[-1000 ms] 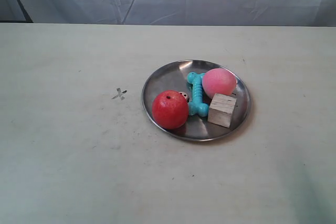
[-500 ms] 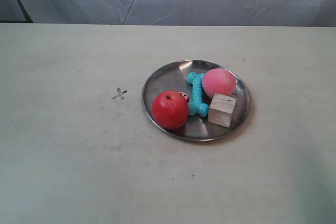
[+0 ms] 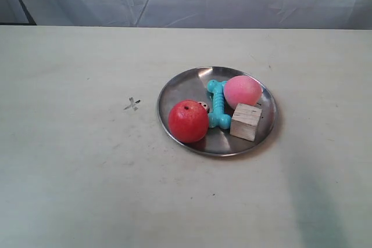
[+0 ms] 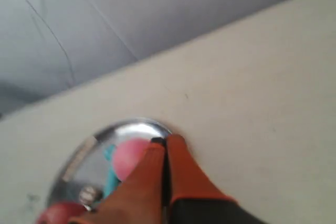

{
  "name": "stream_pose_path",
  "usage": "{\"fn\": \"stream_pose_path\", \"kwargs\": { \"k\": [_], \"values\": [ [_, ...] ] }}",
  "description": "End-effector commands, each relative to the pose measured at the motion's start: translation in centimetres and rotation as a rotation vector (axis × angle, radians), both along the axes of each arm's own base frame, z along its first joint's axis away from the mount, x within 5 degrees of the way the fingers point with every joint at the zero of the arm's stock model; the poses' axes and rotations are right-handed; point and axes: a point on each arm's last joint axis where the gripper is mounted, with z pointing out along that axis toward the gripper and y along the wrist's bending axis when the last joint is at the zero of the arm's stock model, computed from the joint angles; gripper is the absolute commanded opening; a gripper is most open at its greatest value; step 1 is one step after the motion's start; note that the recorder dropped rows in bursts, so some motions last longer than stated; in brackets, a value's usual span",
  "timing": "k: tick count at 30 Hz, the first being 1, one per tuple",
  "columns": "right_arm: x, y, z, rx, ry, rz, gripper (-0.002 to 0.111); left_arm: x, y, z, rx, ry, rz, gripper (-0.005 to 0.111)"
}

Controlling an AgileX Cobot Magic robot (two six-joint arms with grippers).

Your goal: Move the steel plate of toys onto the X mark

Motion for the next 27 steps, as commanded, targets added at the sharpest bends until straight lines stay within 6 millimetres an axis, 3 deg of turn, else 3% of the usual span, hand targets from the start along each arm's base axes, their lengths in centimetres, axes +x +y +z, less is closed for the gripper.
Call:
{"fn": "stream_pose_path", "kwargs": {
  "k": [1,4,9,16,22,25,27],
  "values": [
    [7.6,-1.6,-0.4,-0.132,0.366,0.081,-0.001,8.4,-0.7,-0.1,0.202,0.407,-0.191,0.0],
    [12.4,-2.0,-1.6,-0.098,0.469,0.104,-0.001,13.9,-1.5,-1.4,0.209,0.575,-0.335,0.0],
    [16.0,-1.6,-6.6,0.006,0.619,0.192,-0.001,20.4,-3.3,-5.4,0.098,0.666,-0.559,0.0],
    [16.0,0.0,-11.7,0.206,0.69,0.276,-0.001,23.9,-5.9,-9.4,-0.12,0.63,-0.878,0.0],
    [14.2,0.8,-14.1,0.278,0.701,0.293,-0.001,26.4,-6.7,-10.8,-0.311,0.547,-0.886,0.0],
    [13.5,1.0,-14.8,0.28,0.71,0.325,0.002,27.1,-7.1,-11.3,-0.256,0.563,-0.96,0.0],
    [13.4,1.2,-14.8,0.271,0.703,0.362,0.013,27.5,-7.4,-11.7,-0.201,0.617,-0.976,0.005]
  ]
}}
